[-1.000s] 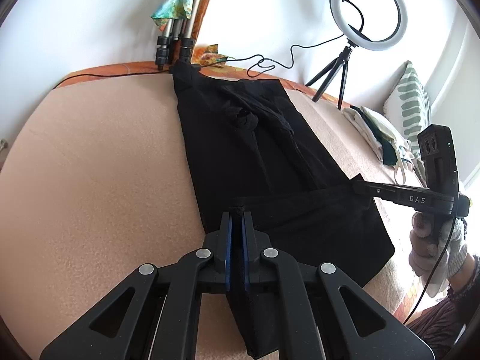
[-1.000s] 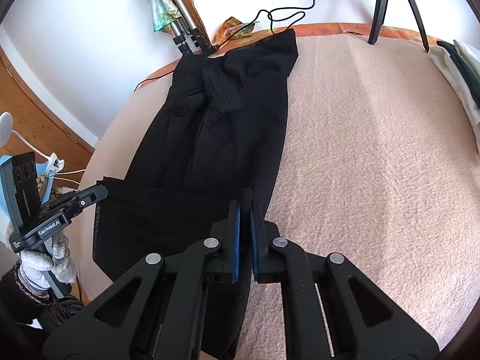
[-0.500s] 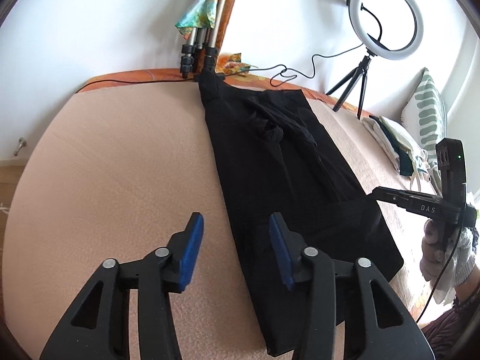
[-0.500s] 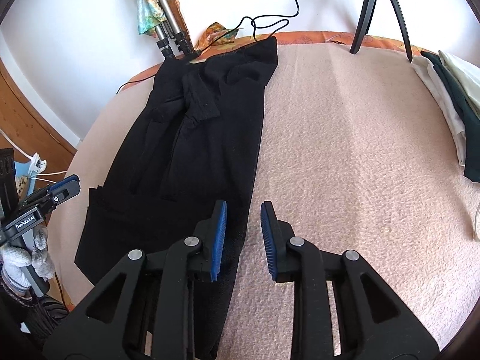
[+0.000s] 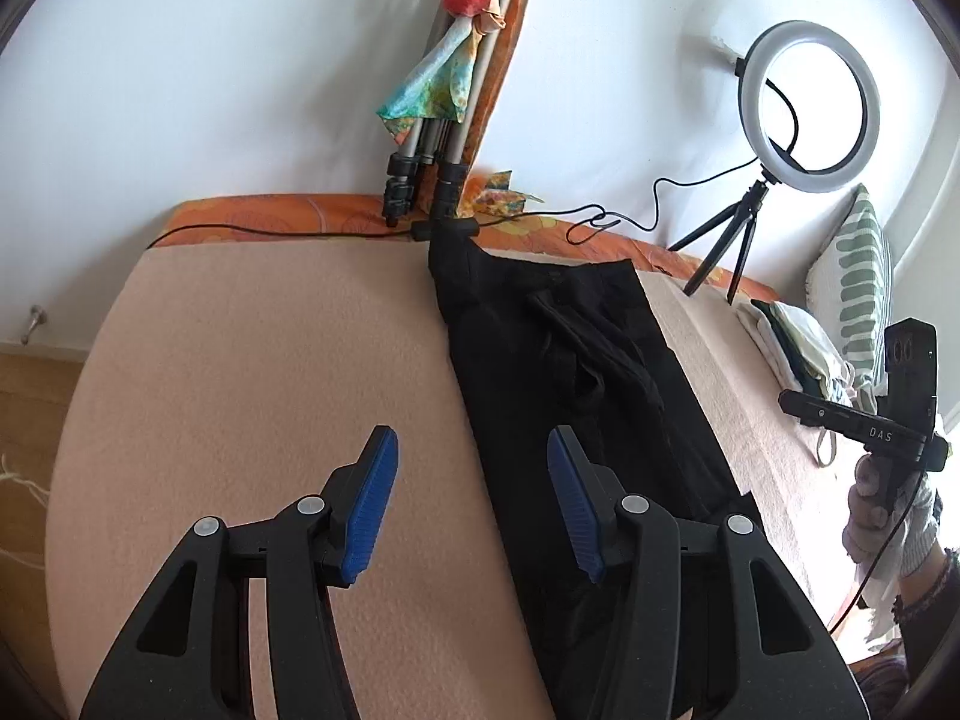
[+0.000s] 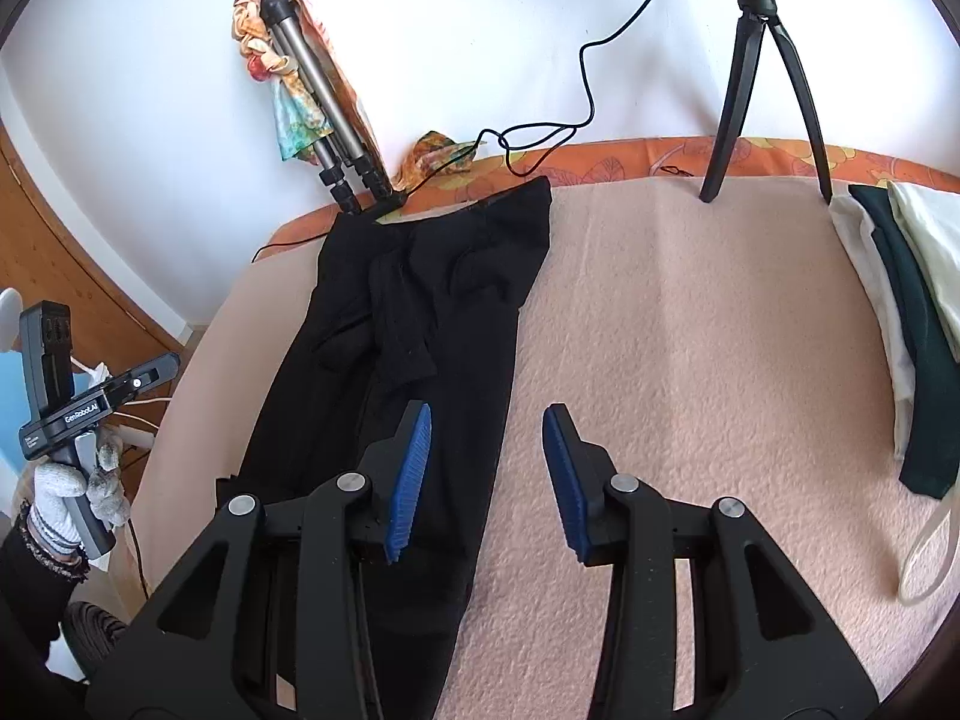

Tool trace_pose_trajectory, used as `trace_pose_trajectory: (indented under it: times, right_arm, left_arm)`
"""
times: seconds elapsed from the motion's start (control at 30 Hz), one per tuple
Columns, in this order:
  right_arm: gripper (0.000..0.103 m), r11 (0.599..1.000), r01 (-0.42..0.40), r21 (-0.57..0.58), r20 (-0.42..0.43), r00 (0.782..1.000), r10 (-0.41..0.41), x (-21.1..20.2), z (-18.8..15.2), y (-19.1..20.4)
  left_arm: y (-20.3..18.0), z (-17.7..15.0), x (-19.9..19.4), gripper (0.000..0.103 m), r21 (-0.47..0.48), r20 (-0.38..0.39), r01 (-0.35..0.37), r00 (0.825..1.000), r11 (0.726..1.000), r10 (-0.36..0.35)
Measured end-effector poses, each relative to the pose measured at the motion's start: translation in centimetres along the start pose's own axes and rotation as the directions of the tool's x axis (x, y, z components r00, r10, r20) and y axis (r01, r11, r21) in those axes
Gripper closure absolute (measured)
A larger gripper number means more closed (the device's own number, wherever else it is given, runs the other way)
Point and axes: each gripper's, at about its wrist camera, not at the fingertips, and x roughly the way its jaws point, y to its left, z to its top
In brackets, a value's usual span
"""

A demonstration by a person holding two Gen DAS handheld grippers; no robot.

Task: Fold small clothes
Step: 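Open both tools and move them to the collar end of the strip, then close the left tool on the collar end while the right tool grasps beside it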

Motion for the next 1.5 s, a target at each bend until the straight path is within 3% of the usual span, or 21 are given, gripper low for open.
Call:
trace_pose_trajectory:
  times: [0.17, 0.27, 0.53, 0.93, 1.1, 1.17, 1.2, 1.27, 1.33, 1.5]
  right_arm:
    - [0.061, 0.999, -0.033, 0.035, -0.019, 0.999, 0.034, 2.4, 3.8, -1.6]
    - [0.055, 0.998, -0.053, 0.039, -0.030, 0.998, 0.055, 4.3, 5.6, -2.1]
    - [0.055, 0.993, -0.108, 0.041, -0.064, 0.992, 0.111, 9.8, 9.6, -3.3]
    - [0.055, 0.985, -0.166, 0.054, -0.106, 0.980, 0.171, 16.2, 13.1, -4.1]
    - [0.055, 0.980, -0.186, 0.065, -0.087, 0.978, 0.191, 17.3, 13.7, -4.3]
    - [0.055, 0.980, -0.189, 0.053, -0.087, 0.977, 0.194, 17.6, 13.9, -4.1]
    - [0.057, 0.981, -0.189, 0.045, -0.089, 0.977, 0.193, 17.7, 14.0, -3.9]
    - [0.081, 0.982, -0.185, 0.027, -0.101, 0.977, 0.187, 18.1, 14.1, -3.4]
    - [0.093, 0.986, -0.166, 0.006, -0.120, 0.979, 0.166, 18.7, 14.2, -3.0]
    - [0.098, 0.990, -0.127, -0.054, -0.085, 0.989, 0.122, 18.6, 15.4, -2.3]
  left_arm:
    - [1.4, 2.8, 2.7, 0.052, -0.028, -0.018, 0.028, 0.999, 0.999, -0.028]
    - [2.0, 4.1, 4.5, 0.044, -0.036, -0.025, 0.038, 0.999, 0.999, -0.039]
    - [3.4, 7.1, 10.4, 0.044, -0.071, -0.064, 0.088, 0.994, 0.994, -0.093]
    - [5.1, 9.4, 16.5, 0.044, -0.170, -0.098, 0.154, 0.980, 0.973, -0.172]
    - [5.2, 9.9, 17.6, 0.045, -0.194, -0.056, 0.172, 0.981, 0.966, -0.186]
    - [5.0, 10.0, 17.8, 0.048, -0.192, -0.051, 0.183, 0.979, 0.964, -0.196]
    - [4.9, 10.1, 18.0, 0.054, -0.187, -0.053, 0.187, 0.978, 0.964, -0.200]
    - [4.7, 10.2, 18.4, 0.071, -0.184, -0.068, 0.195, 0.975, 0.963, -0.211]
    - [4.7, 10.3, 19.0, 0.100, -0.190, -0.085, 0.209, 0.970, 0.959, -0.228]
    - [4.5, 10.6, 18.3, 0.100, -0.169, -0.028, 0.191, 0.980, 0.967, -0.199]
